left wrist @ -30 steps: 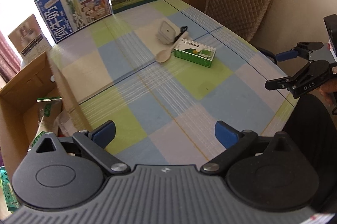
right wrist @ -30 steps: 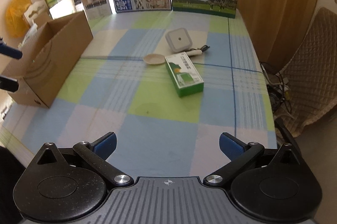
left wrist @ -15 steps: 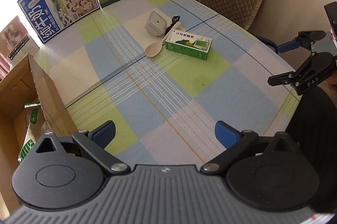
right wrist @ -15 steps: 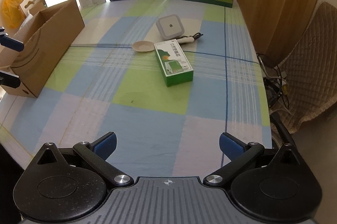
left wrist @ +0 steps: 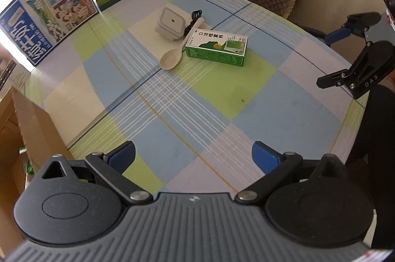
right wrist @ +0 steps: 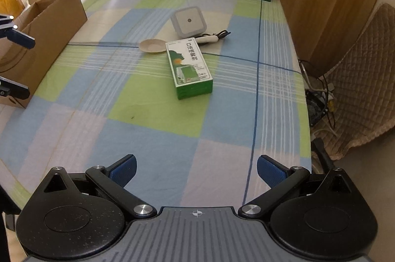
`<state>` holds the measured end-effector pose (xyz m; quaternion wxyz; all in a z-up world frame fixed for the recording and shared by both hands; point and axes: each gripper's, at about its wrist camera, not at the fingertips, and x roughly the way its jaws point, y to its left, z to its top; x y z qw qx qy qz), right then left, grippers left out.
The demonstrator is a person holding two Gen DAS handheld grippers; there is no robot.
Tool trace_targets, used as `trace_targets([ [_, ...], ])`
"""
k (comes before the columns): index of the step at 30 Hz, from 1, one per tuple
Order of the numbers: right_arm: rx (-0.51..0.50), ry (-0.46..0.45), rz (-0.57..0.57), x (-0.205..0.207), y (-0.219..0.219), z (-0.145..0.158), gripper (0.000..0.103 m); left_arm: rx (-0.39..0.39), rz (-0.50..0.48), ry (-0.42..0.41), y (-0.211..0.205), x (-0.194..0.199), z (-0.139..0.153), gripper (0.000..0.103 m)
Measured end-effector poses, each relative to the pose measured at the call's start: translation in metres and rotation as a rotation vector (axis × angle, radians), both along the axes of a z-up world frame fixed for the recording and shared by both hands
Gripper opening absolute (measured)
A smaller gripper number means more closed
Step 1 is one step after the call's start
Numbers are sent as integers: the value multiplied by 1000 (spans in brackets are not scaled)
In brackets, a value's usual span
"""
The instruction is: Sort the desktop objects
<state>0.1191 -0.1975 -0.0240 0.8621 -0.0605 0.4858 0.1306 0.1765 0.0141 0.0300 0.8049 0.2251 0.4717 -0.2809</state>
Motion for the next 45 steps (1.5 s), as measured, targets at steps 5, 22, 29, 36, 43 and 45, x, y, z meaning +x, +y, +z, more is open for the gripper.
trace_targets([
  [5, -9, -21, 53, 21, 3, -3, 101, 24, -27, -12, -11, 19, -10, 99],
  [22, -105, -75, 339, 125, 39, -37, 94, 93, -272, -103, -54, 95, -41, 99],
  [29, -100, -44, 381, 150, 42, -56, 85, 106, -303, -91, -65, 121, -69, 96],
  [36, -120, -30, 399, 164, 51, -63, 75, 107, -323, -85, -71, 139, -89, 93],
  [43, -94, -8, 365, 172, 46, -65, 54, 107, -325, -90, -77, 155, -101, 88],
  [45, -97, -7, 355, 171, 43, -65, 54, 114, -339, -108, -79, 157, -105, 87],
])
